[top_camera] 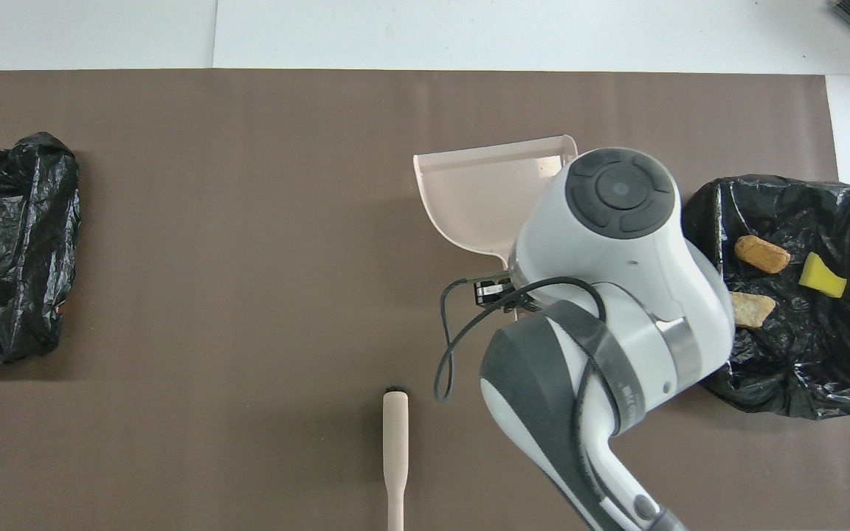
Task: Sweep and dump trash in bin
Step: 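Bring the empty dustpan back to the mat center with the right gripper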
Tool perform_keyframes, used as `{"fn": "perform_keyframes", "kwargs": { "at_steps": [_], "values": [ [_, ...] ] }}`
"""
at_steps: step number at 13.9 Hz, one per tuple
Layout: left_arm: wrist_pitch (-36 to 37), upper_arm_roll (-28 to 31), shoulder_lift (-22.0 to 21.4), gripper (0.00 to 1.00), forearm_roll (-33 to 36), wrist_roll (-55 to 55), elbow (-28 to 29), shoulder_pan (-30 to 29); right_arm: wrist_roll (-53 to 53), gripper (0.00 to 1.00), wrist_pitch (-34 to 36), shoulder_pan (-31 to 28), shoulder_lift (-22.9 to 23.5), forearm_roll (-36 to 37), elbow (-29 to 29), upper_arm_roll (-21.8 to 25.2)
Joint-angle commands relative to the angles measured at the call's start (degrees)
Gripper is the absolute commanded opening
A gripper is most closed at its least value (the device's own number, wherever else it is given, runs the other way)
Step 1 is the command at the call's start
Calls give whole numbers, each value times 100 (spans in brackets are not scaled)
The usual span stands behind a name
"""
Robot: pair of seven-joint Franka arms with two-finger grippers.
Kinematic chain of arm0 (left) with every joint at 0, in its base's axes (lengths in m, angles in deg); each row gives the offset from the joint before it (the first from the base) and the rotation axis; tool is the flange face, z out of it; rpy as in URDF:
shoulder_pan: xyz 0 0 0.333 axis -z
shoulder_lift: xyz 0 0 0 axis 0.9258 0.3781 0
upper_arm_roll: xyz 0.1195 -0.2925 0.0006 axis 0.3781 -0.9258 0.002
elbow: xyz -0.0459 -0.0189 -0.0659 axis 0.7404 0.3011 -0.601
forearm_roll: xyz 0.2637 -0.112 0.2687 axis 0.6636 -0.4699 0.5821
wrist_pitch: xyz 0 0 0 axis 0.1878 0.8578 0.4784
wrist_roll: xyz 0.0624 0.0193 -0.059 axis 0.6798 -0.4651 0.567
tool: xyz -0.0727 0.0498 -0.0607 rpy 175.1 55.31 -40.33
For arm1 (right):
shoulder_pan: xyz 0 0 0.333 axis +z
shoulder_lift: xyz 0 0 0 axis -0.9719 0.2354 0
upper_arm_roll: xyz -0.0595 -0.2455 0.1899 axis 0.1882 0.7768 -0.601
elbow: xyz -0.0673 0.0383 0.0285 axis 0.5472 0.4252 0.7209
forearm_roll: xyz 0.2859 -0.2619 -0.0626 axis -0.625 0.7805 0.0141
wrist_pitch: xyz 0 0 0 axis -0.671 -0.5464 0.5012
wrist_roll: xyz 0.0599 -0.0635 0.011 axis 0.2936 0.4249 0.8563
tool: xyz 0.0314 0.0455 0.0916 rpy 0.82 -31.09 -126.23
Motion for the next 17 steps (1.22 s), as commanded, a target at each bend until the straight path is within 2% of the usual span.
{"fn": "perform_keyframes", "kwargs": {
  "at_steps": [1, 3, 7, 13, 15, 17],
  "values": [
    [65, -75, -116, 100, 78, -102, 127, -98, 31, 0, -140, -1, 423, -207, 357, -151],
    [65, -75, -124, 100, 78, -110, 127, -98, 267, 0, -140, 262, 924, -189, 682, -205],
    [65, -83, -124, 100, 78, -110, 127, -89, 971, 0, -280, 703, 1593, -119, 1148, -197],
    [30, -83, -186, 100, 51, -137, 249, -89, 1577, 0, -1088, 800, 1962, -181, 1123, -205],
    [4, -83, -212, 100, 42, -145, 285, -89, 1596, 0, -1220, 878, 2156, -119, 1141, -205],
    [-5, -83, -221, 100, 34, -145, 303, -89, 1526, 0, -1247, 888, 2148, -101, 1123, -205]
  ]
}}
